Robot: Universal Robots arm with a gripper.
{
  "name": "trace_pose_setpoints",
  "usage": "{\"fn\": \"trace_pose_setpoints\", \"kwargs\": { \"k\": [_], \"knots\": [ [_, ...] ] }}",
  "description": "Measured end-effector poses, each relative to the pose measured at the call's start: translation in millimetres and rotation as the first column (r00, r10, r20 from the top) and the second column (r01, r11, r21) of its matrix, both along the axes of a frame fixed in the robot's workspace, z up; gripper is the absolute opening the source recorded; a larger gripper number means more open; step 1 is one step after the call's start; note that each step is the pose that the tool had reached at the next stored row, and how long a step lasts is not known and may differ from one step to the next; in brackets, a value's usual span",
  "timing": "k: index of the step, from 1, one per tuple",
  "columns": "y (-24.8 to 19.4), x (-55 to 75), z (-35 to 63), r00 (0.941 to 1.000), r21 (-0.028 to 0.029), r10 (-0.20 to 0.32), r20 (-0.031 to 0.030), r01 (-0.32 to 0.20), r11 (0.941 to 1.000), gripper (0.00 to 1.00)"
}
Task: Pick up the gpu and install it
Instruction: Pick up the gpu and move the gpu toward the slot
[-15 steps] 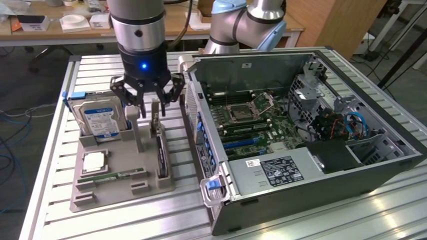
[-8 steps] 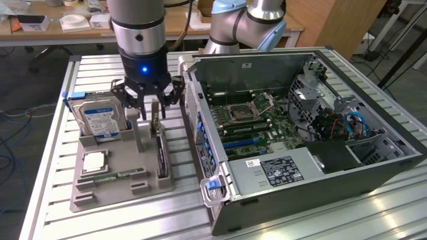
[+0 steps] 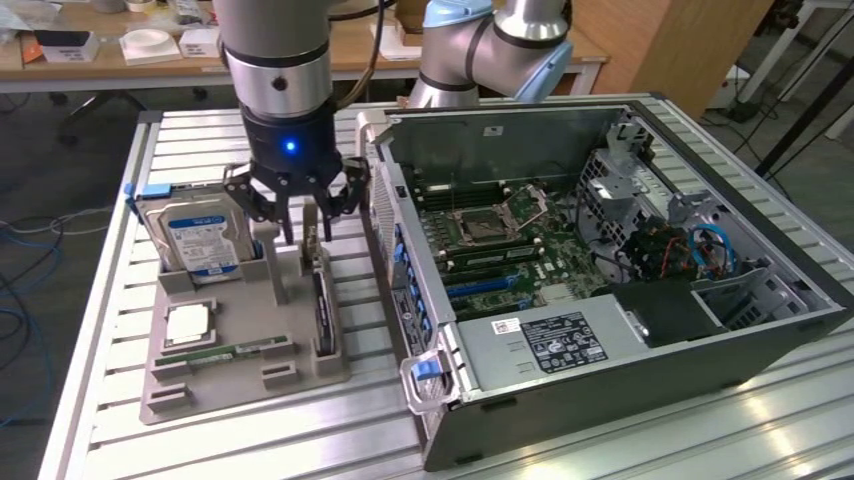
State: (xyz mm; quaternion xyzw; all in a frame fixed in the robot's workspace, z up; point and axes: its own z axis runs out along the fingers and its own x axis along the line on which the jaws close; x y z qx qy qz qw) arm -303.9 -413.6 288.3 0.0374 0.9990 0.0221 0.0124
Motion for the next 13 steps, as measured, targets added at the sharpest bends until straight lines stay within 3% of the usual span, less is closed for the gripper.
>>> {"fn": "trace_pose_setpoints", "kwargs": {
  "k": [13],
  "knots": [
    [-7.7, 3.5, -4.8, 1.0, -0.0004, 0.0, 0.0009, 0.0, 1.0, 0.47]
  ]
}}
